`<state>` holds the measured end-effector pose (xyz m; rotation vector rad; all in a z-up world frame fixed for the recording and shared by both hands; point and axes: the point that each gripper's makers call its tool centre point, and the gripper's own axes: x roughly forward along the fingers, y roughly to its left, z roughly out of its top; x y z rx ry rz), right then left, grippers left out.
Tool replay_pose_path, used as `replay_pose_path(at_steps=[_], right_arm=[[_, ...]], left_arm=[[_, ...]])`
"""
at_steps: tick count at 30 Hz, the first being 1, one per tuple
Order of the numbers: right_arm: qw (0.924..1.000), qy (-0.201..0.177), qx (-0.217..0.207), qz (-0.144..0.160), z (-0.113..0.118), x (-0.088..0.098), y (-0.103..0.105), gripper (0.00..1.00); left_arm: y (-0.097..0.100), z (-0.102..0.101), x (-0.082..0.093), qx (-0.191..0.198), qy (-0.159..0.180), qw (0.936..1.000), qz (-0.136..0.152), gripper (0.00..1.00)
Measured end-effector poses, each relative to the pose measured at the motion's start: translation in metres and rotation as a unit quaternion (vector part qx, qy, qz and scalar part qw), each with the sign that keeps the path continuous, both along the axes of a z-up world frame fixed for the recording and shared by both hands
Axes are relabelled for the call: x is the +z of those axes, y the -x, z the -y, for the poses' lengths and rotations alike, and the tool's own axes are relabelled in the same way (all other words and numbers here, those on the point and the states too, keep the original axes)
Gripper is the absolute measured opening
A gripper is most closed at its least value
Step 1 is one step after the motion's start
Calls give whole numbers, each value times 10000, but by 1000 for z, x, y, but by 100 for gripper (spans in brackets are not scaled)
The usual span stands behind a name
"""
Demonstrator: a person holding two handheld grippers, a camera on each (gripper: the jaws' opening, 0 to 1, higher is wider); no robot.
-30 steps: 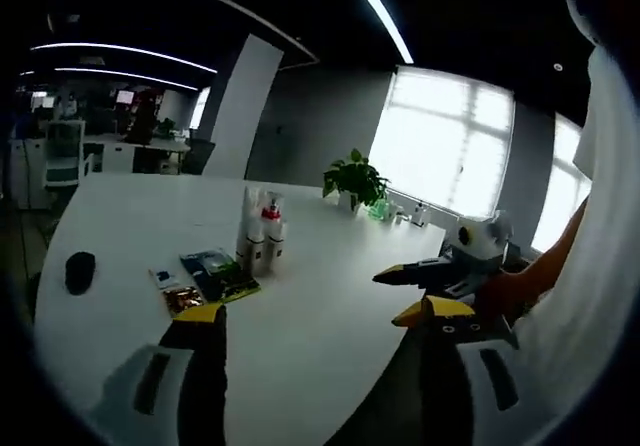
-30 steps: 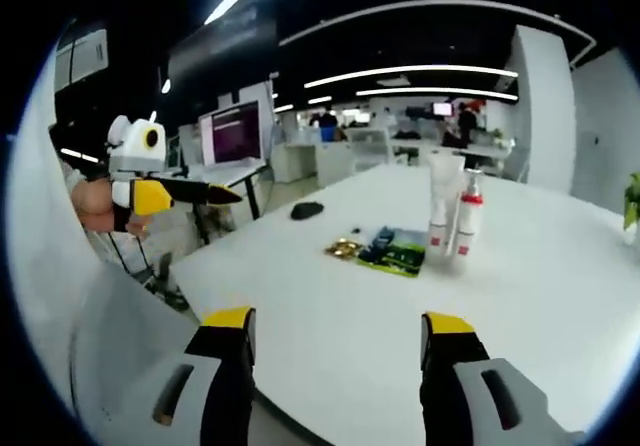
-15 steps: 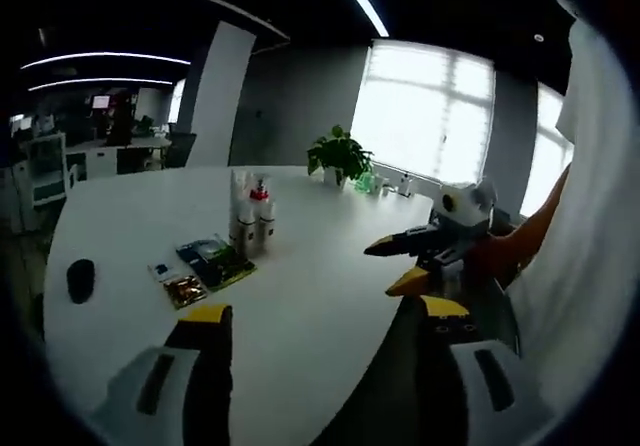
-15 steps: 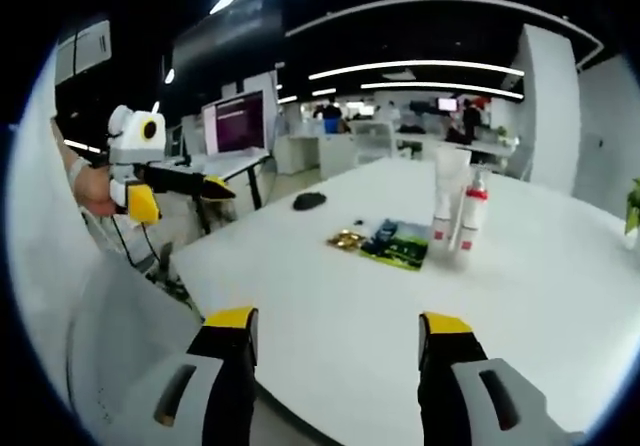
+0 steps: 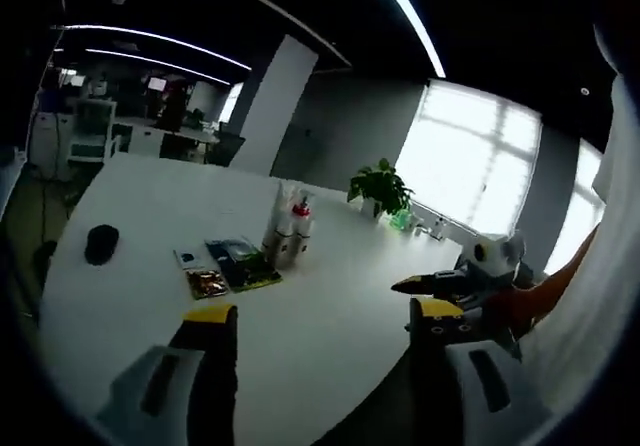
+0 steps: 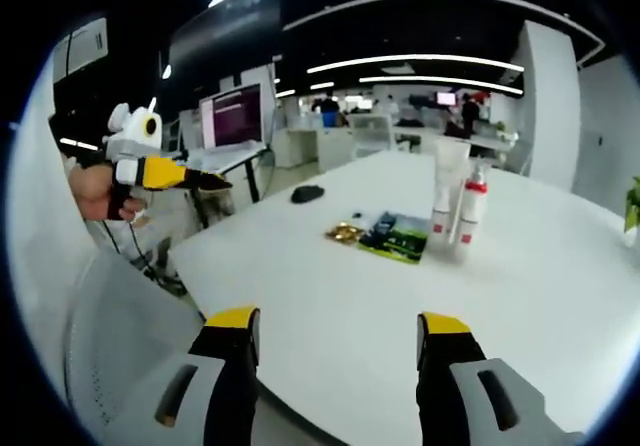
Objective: Arrange the skincare products in the storage area until every visible bottle or jar stands upright without overlapping.
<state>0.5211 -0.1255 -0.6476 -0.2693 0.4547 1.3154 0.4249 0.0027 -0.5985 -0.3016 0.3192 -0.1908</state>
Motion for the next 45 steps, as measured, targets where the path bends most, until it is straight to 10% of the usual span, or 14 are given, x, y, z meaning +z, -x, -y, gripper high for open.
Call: replay_pose_path(at_steps=[5,16,27,35,45], right_arm=[[9999,65,97,1,-1,-3,4,66],[9998,140,140,57,0,-6,4,65],[9994,187,278,63,-2,-7,10,65],[9995,178,235,69,-1,-7,8,64],[9991,218,362,54,-3,-9,14,64]], left_arm=[[17,23,-17,-754,-454,9954,-368,61],[-12,6,13,287,20,9995,124,59],[27,16,-31,-594,-513,9950,-612,55],[-10,6,-1,269,8,9996,-114,56],[-3,6,6,516,180,9985,-22,58]])
